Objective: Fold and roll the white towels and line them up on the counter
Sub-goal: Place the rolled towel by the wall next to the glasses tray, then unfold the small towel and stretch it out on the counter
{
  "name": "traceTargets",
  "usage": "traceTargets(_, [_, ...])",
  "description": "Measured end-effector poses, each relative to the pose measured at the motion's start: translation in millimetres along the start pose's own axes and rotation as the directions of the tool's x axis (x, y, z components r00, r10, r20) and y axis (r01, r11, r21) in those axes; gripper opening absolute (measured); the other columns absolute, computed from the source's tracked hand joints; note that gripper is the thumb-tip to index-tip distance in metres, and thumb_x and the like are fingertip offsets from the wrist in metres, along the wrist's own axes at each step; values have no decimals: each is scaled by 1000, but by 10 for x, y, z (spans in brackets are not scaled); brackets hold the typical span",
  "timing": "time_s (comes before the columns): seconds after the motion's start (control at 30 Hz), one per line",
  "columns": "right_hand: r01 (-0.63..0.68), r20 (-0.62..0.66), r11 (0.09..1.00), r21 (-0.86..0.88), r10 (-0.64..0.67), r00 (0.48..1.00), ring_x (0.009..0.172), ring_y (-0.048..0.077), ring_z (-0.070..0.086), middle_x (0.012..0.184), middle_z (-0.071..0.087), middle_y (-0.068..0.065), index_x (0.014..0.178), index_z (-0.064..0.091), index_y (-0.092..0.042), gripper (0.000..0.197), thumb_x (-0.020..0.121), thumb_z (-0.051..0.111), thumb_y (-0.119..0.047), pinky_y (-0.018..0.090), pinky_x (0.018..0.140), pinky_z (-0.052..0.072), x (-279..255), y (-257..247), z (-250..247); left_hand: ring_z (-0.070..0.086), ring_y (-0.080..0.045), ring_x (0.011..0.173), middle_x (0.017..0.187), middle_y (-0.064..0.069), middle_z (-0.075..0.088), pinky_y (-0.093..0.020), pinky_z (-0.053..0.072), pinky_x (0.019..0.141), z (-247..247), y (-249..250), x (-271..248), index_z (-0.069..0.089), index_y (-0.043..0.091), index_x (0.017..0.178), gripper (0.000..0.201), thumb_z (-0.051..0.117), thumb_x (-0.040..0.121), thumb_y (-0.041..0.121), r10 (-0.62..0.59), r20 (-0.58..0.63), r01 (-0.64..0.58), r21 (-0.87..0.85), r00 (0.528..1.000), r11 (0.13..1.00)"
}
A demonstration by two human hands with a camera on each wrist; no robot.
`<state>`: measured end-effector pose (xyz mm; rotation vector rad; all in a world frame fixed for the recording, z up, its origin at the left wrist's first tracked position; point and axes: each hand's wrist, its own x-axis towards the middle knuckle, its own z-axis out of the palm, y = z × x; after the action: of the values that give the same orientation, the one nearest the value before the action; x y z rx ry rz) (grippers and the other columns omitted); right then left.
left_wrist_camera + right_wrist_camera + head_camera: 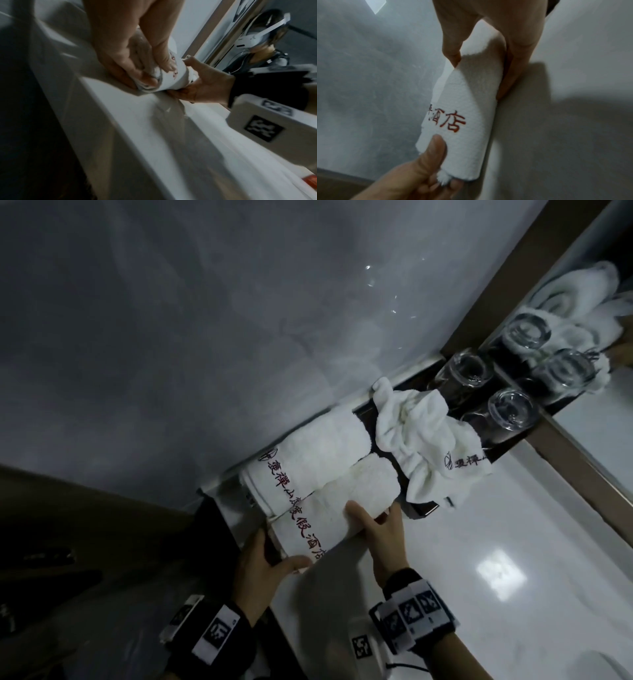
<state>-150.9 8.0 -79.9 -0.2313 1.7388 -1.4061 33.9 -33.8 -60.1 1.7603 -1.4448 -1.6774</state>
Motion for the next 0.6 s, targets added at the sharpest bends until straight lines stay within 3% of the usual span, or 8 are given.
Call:
traceTargets(0.1, [55, 32, 996, -75, -53, 998, 103, 8, 61, 113, 65, -5, 118, 54, -17, 60, 66, 82, -30, 26, 84, 51, 52, -92, -47, 55, -26, 114, 124, -14, 58, -50, 45, 98, 19, 94, 55, 53, 5, 120, 68, 83, 59, 1, 30, 37, -29, -24, 999, 999])
traceTargets(0.2, [128, 90, 954, -272, -107, 990, 88, -6, 60, 96, 68, -11, 98, 62, -22, 50, 59, 79, -50, 10, 71, 46, 44, -218, -145, 52, -27, 117, 127, -14, 54, -42, 44, 100, 16, 182, 9, 49, 5, 124, 66, 80, 68, 22, 105, 46, -114, 293, 993, 949])
traceTargets(0.27, [191, 90, 860, -474, -169, 982, 61, -3, 56, 67, 60, -13, 68, 54, -21, 44, 60, 73, -60, 8, 54, 40, 8, -297, -217, 54, -27, 113, 123, -9, 58, -36, 46, 92, -36, 281, -86, 52, 14, 122, 59, 65, 77, 49, 73, 97, -119, 644, 993, 756])
traceTargets(0.33, [284, 111, 739, -611, -275, 955, 47, 5, 44, 51, 48, -9, 56, 45, -15, 52, 69, 63, -63, 17, 50, 37, -30, -362, -327, 60, -29, 102, 108, -8, 66, -34, 49, 83, -105, 375, -151, 62, 18, 95, 52, 46, 81, 65, 7, 138, -122, 846, 990, 519])
traceTargets(0.37, [332, 113, 698, -634, -340, 933, 47, 7, 46, 49, 50, -9, 55, 48, -13, 50, 76, 59, -58, 22, 53, 41, -29, -398, -379, 62, -29, 96, 99, -10, 68, -34, 50, 79, -139, 419, -164, 60, 17, 76, 52, 45, 82, 66, -5, 160, -136, 854, 987, 502])
traceTargets(0.43, [414, 77, 685, -599, -466, 882, 52, 7, 59, 52, 61, -10, 60, 62, -14, 37, 88, 58, -39, 29, 62, 51, -19, -508, -513, 65, -29, 85, 80, -11, 68, -33, 51, 73, -171, 527, -187, 45, 14, 53, 52, 52, 85, 55, -17, 217, -169, 803, 976, 571])
traceTargets(0.53, [534, 22, 640, -552, -630, 776, 58, 4, 60, 64, 65, -11, 77, 67, -15, 15, 89, 61, -22, 16, 60, 49, 37, -727, -643, 67, -23, 66, 63, -10, 69, -31, 53, 66, -140, 690, -193, 55, 5, 52, 50, 54, 88, 39, 46, 262, -236, 761, 964, 604])
traceTargets(0.6, [577, 19, 566, -589, -704, 710, 65, 4, 54, 78, 63, -6, 88, 64, -16, 3, 86, 65, -18, 14, 62, 45, 120, -859, -677, 64, -24, 59, 57, -13, 66, -33, 50, 60, -78, 793, -171, 56, 5, 54, 43, 54, 88, 31, 175, 272, -320, 715, 946, 622])
